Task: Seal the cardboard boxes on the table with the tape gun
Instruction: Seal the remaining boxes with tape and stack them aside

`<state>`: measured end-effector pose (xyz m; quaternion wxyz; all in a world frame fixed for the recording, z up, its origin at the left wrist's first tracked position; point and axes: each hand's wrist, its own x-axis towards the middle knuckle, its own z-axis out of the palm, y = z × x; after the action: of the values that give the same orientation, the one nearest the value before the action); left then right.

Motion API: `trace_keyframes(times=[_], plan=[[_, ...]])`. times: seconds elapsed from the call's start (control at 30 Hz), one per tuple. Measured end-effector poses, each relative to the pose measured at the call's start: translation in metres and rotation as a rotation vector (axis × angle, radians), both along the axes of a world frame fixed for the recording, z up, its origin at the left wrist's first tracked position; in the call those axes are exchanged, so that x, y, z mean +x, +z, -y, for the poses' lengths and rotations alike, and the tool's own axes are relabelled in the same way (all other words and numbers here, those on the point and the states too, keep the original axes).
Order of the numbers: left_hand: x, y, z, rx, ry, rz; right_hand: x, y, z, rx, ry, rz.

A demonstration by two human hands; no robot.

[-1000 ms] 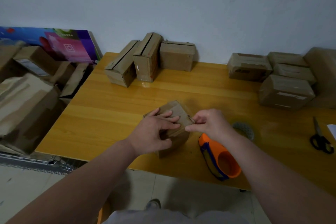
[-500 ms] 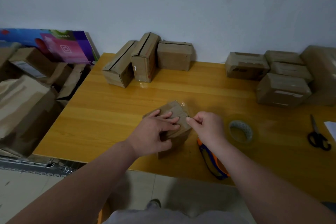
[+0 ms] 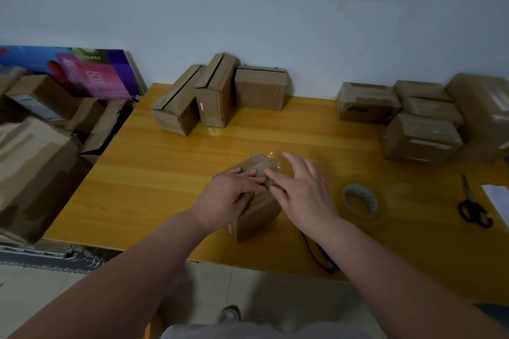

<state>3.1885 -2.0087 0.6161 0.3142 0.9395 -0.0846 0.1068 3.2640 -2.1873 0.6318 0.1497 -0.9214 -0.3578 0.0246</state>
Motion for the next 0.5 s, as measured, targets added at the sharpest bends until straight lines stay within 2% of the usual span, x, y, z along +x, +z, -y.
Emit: trace_keyframes(times=[0.13,0.23,0.33,0.43,0.5], plan=[[0.004,0.007,0.0,0.041,0.058,0.082,0.006,0.002,0.0,-0.07,-0.007,-0.149],[0.013,0.014,-0.005,0.087,0.207,0.069,0.01,0.004,-0.001,-0.068,0.012,-0.128],[0.024,0.02,-0.013,0.067,0.268,-0.161,0.01,0.005,-0.002,-0.066,0.027,-0.105],[0.033,0.023,-0.022,-0.065,0.144,-0.449,0.007,0.004,-0.005,-0.051,0.021,-0.137],[0.037,0.02,-0.026,-0.081,0.059,-0.533,0.005,0.004,-0.005,-0.022,0.017,-0.147]])
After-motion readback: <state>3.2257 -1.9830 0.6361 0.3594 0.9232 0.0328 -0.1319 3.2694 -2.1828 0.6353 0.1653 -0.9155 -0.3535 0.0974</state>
